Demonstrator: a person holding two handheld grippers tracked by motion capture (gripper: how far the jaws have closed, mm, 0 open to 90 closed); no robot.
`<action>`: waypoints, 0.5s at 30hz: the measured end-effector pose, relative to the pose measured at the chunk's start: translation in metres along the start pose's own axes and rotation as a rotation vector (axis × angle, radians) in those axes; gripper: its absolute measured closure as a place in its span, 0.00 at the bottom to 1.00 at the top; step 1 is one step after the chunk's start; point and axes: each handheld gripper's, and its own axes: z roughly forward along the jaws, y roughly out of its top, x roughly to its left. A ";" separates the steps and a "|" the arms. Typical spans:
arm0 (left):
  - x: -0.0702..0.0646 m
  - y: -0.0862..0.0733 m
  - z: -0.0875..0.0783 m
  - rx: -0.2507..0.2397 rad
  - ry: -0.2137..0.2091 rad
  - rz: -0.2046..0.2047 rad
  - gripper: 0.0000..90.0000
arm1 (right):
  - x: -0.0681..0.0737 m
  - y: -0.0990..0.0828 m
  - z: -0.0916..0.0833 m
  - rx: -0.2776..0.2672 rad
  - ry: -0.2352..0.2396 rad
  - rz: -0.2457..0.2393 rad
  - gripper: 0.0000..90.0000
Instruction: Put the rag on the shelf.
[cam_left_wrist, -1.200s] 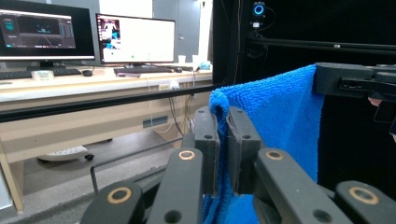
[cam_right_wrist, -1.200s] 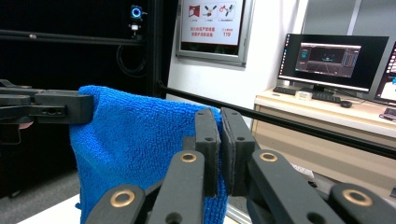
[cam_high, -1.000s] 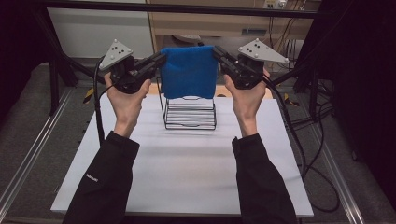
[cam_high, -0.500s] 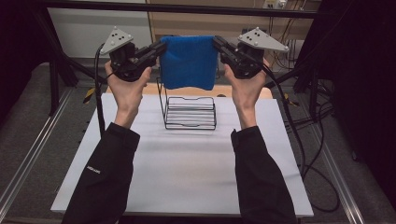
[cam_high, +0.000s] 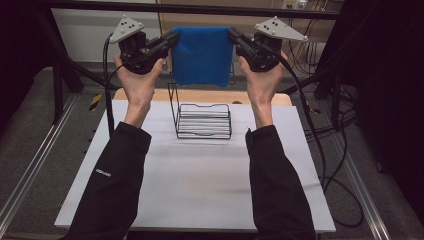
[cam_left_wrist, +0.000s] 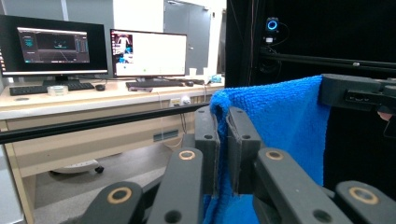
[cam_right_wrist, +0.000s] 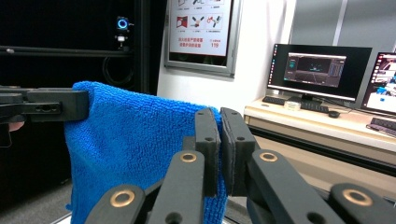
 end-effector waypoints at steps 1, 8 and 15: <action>0.001 0.000 0.001 0.001 0.002 0.000 0.93 | -0.001 0.000 0.001 -0.002 -0.002 0.005 0.96; 0.007 -0.002 0.010 -0.004 0.012 -0.016 0.93 | -0.005 -0.003 0.010 0.001 -0.007 0.014 0.96; 0.012 -0.008 0.020 0.005 0.022 -0.008 0.93 | -0.010 -0.006 0.017 0.016 -0.013 -0.002 0.96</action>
